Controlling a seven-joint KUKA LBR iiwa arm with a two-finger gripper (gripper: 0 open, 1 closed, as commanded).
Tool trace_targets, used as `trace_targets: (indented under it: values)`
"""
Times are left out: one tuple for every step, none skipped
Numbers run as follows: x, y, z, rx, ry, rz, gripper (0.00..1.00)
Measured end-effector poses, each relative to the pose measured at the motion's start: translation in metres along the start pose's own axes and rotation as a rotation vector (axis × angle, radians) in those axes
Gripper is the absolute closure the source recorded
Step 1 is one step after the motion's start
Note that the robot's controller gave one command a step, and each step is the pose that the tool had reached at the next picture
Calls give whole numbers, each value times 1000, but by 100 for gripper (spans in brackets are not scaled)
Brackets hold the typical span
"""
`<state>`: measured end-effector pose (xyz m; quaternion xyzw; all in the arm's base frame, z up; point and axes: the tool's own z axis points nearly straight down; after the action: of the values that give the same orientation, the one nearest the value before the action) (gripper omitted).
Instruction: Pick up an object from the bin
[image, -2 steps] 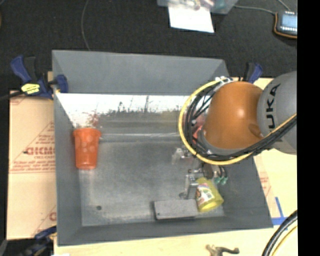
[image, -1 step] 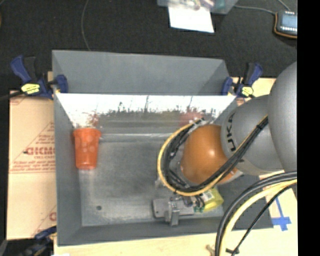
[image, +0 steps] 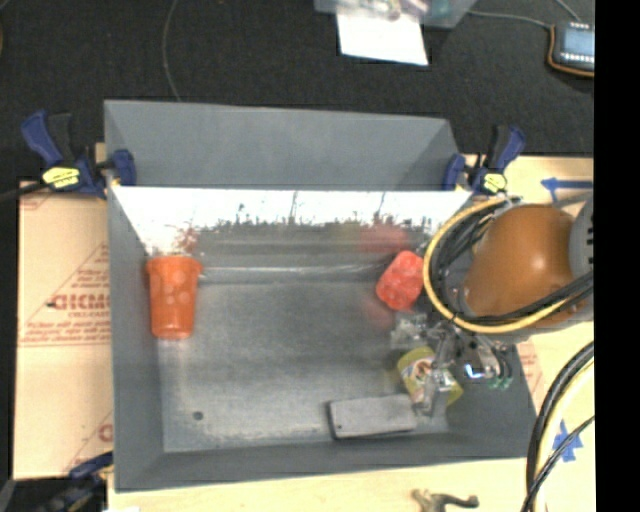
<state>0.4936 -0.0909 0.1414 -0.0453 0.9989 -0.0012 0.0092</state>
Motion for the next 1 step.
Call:
trace_targets:
  values:
    - [-11,22,41,-6,13,-210,0]
